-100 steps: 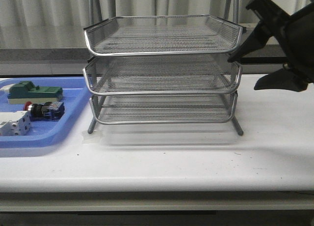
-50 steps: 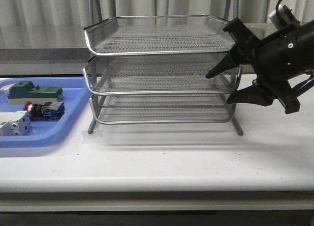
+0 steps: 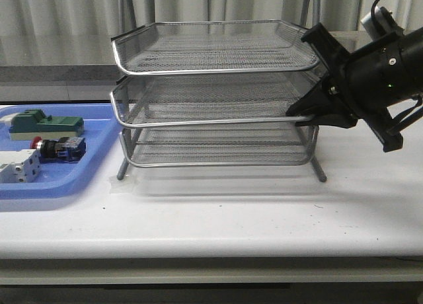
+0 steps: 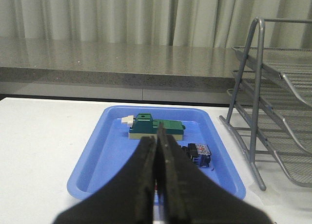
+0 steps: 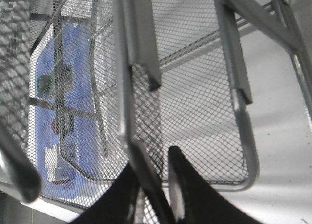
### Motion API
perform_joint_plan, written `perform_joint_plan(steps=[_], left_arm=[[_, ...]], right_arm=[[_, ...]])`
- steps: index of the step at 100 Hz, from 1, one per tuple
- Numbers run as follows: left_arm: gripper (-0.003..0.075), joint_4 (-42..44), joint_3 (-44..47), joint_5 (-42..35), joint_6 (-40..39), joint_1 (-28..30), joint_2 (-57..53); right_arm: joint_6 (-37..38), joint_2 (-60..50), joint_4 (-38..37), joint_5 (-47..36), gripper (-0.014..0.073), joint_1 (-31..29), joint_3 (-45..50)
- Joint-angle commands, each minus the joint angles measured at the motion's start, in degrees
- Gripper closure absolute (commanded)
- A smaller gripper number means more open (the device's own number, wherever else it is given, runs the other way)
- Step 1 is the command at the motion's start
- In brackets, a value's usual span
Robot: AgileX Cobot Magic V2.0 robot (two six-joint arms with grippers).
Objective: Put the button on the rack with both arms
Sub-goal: 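Reach the right gripper to the middle mesh tray's front edge and grasp, then pull the middle mesh tray out toward the robot with the right gripper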
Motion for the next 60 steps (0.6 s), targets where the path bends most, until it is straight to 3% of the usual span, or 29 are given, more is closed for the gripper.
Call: perform_joint_plan(steps=[1, 60], left_arm=[[0.0740, -0.49, 2.44, -4.31, 0.00, 0.01, -1.75], [0.0740, -0.49, 2.44, -4.31, 0.00, 0.01, -1.75]], right_arm=[[-0.83, -2.30, -2.14, 5.99, 0.0561, 0.22, -0.29], [-5.80, -13.77, -2.12, 5.92, 0.0558, 0.22, 19.07]])
